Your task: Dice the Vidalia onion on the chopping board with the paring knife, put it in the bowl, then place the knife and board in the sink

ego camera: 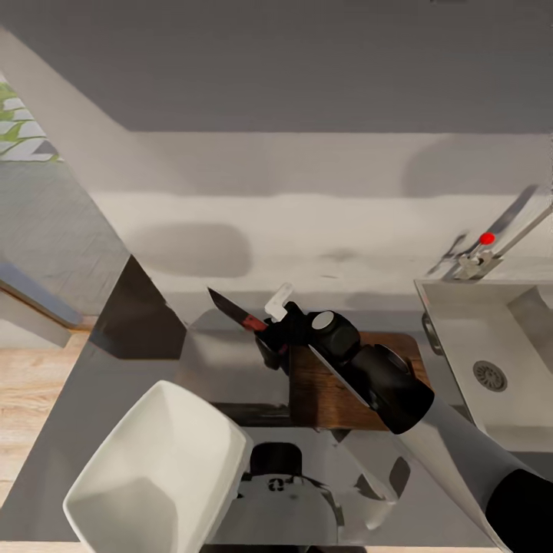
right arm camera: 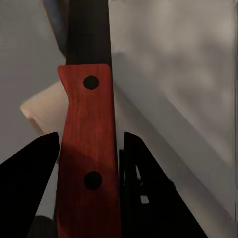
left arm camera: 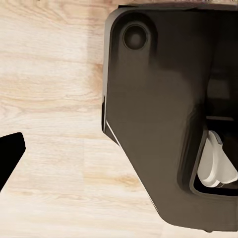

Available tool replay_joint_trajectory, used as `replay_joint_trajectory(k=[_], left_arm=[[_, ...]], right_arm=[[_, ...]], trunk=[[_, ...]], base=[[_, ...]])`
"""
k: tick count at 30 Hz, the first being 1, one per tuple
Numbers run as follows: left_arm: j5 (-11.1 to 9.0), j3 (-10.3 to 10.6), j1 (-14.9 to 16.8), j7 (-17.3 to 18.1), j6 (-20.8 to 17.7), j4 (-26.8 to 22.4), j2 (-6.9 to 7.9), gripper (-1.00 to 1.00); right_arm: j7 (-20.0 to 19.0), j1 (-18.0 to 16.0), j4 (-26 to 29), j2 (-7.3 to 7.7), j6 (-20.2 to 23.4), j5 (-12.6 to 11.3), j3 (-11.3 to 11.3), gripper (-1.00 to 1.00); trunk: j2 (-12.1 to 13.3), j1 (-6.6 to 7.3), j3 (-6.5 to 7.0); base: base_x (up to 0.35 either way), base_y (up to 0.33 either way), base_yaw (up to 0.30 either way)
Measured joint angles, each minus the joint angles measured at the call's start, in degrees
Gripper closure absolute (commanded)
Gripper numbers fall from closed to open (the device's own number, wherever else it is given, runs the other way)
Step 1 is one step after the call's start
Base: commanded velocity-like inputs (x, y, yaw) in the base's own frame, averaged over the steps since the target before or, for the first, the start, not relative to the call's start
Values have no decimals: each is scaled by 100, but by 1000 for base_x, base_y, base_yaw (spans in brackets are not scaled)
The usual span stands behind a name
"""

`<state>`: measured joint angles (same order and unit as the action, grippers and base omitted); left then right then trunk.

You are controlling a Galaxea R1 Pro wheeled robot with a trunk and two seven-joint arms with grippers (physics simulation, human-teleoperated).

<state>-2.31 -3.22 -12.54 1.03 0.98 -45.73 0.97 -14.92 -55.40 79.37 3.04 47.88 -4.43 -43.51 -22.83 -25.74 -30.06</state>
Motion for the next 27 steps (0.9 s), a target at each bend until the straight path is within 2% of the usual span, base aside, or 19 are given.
replay_joint_trajectory(k=[9, 18, 27], left_arm=[[0, 0, 0, 0, 0, -9, 0, -100], [0, 0, 0, 0, 0, -9, 0, -100], [0, 0, 0, 0, 0, -9, 0, -100]], right_arm=[[3, 0, 67, -15, 0, 1, 4, 100], [61, 0, 325, -137, 14, 27, 9, 100], [108, 0, 779, -156, 50, 49, 33, 100]], trunk=[[0, -1, 83], [1, -3, 165], [0, -3, 248]], base=[[-19, 0, 0], [-302, 0, 0], [-311, 0, 0]])
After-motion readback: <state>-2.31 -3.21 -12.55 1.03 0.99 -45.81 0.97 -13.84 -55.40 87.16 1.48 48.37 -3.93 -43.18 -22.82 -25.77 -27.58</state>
